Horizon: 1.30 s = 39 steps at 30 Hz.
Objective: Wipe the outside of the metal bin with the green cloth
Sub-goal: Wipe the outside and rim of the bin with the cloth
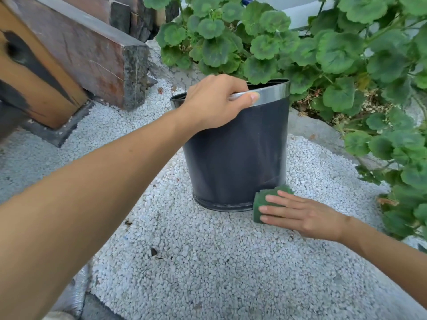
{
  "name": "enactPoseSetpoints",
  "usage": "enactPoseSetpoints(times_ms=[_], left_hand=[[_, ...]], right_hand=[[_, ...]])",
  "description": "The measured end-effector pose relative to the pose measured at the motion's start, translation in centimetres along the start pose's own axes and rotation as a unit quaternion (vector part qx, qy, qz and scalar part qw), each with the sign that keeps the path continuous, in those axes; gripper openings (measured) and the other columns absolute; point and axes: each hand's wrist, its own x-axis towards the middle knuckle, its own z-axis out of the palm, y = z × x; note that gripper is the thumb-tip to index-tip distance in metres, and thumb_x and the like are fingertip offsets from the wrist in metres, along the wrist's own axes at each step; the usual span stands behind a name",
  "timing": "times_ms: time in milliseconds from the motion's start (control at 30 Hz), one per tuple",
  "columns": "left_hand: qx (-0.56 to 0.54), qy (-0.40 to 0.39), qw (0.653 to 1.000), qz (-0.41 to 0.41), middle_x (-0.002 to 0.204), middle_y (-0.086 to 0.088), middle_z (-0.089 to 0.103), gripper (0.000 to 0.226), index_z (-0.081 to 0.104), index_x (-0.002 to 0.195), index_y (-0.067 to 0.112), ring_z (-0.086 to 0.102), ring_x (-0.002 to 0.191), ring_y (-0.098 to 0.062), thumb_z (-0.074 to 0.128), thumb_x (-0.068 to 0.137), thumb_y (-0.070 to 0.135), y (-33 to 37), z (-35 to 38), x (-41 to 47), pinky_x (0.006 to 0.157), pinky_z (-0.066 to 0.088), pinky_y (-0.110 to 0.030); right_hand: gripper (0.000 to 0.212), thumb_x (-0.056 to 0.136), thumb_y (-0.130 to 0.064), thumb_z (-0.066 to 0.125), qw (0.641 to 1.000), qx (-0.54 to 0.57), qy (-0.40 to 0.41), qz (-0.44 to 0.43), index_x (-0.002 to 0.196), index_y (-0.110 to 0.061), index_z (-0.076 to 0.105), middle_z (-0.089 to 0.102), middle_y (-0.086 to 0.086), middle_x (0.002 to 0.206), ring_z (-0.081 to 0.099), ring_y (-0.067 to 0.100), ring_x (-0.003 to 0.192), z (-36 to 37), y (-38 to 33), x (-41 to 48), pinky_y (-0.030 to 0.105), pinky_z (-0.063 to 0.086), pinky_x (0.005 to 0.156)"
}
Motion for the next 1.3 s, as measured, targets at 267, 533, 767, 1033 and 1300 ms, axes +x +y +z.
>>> enactPoseSetpoints(times_ms=[267, 533, 767, 1033, 1300], left_hand=[[0.014, 0.004, 1.0, 0.007, 0.075, -0.004, 0.059, 0.048, 0.058, 0.08, 0.017, 0.057, 0.081, -0.029, 0.047, 0.096, 0.061, 0.1, -0.1, -0.3, 0.068, 0.043, -0.036], [-0.046, -0.074, 0.991, 0.101, 0.061, 0.003, 0.048, 0.039, 0.061, 0.076, 0.014, 0.045, 0.059, -0.007, 0.058, 0.101, 0.043, -1.0, -1.9, -1.6, 0.057, 0.033, -0.025], [0.063, -0.157, 0.973, 0.156, 0.065, 0.006, 0.062, 0.044, 0.056, 0.077, 0.022, 0.06, 0.063, -0.014, 0.047, 0.095, 0.062, 3.4, -0.9, -8.7, 0.063, 0.051, -0.038], [-0.164, -0.189, 0.965, -0.079, 0.075, 0.014, 0.073, 0.059, 0.069, 0.081, 0.021, 0.064, 0.066, 0.001, 0.063, 0.078, 0.08, 7.9, 0.4, -12.9, 0.064, 0.052, -0.023], [-0.551, -0.007, 0.675, -0.49, 0.088, -0.016, 0.078, 0.069, 0.059, 0.115, -0.003, 0.077, 0.068, -0.029, 0.052, 0.097, 0.064, 7.6, 2.7, -3.1, 0.049, 0.061, -0.033]], right_hand=[[0.089, 0.072, 0.014, 0.063, 0.929, 0.122, -0.02, 0.35, 0.149, -0.022, 0.037, 0.03, -0.001, 0.158, 0.03, 0.028, 0.146, 1.5, -0.6, -5.6, 0.042, 0.051, 0.103], [0.073, 0.078, 0.009, 0.07, 0.776, 0.184, 0.196, 0.571, 0.143, -0.021, 0.054, 0.057, -0.007, 0.137, 0.059, 0.003, 0.112, 0.4, -1.4, -3.7, 0.029, 0.051, 0.099], [0.049, 0.089, -0.017, 0.071, 0.562, 0.324, 0.413, 0.639, 0.133, -0.035, 0.061, 0.066, -0.015, 0.119, 0.062, -0.012, 0.097, -6.0, 0.4, 0.2, 0.022, 0.055, 0.084], [0.047, 0.083, -0.004, 0.069, 0.49, 0.44, 0.459, 0.597, 0.123, -0.028, 0.07, 0.077, -0.013, 0.102, 0.073, 0.008, 0.092, -10.5, 1.5, 1.1, 0.031, 0.058, 0.08], [0.045, 0.086, 0.001, 0.066, 0.438, 0.466, 0.484, 0.598, 0.123, -0.024, 0.07, 0.078, -0.01, 0.096, 0.074, 0.008, 0.086, -11.8, 2.1, 1.7, 0.028, 0.06, 0.073]])
